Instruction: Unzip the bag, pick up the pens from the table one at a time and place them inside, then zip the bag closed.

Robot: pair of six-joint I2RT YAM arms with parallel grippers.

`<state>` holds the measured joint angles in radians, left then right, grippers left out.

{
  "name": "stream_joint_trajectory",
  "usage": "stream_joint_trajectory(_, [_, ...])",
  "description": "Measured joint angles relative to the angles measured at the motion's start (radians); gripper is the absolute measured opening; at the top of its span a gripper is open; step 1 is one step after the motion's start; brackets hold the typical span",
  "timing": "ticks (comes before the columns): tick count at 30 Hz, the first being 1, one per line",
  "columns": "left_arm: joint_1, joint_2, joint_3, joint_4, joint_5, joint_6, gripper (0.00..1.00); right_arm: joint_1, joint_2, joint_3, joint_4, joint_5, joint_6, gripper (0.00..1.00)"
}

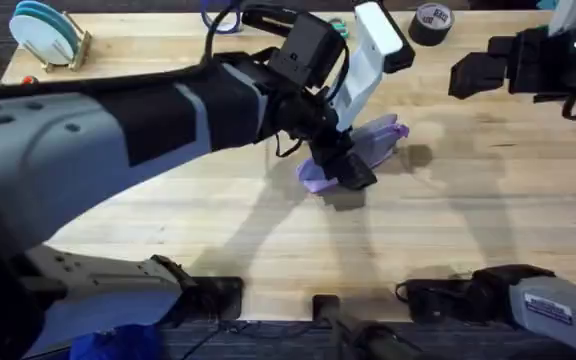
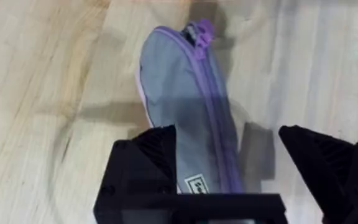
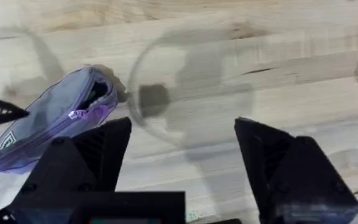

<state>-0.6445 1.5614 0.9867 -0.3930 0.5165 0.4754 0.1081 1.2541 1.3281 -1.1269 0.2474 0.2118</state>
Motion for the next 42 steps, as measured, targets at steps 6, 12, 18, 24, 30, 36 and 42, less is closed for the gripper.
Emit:
stream_joint_trajectory(6, [0.0,0.013,0.0,0.046,-0.023,0.004,0.995,0.0,0.0,0.0,0.0,0.0,0.0,0.996])
stream_joint_trajectory(12, [0.0,0.015,0.0,0.066,-0.03,0.007,0.761,0.0,0.0,0.0,-0.001,0.0,0.0,0.996])
stream_joint_trajectory(18, [0.0,0.015,0.0,0.068,-0.039,0.009,0.094,0.0,0.0,0.0,-0.001,0.0,0.0,0.995])
stream_joint_trajectory(24, [0.0,0.016,0.0,0.068,-0.043,0.011,0.045,0.0,0.0,0.0,-0.03,-0.011,-0.012,0.996])
stream_joint_trajectory(30, [0.0,0.016,0.0,0.069,-0.043,0.011,0.04,-0.001,0.0,0.0,-0.05,-0.115,-0.223,0.996])
stream_joint_trajectory(36, [0.0,0.016,0.0,0.077,-0.044,0.011,0.04,-0.001,0.0,0.0,-0.07,-0.285,-0.529,0.996])
stream_joint_trajectory(42, [0.0,0.016,0.0,0.091,-0.05,0.011,0.041,-0.001,0.016,0.0,-0.045,-0.345,-0.73,0.996])
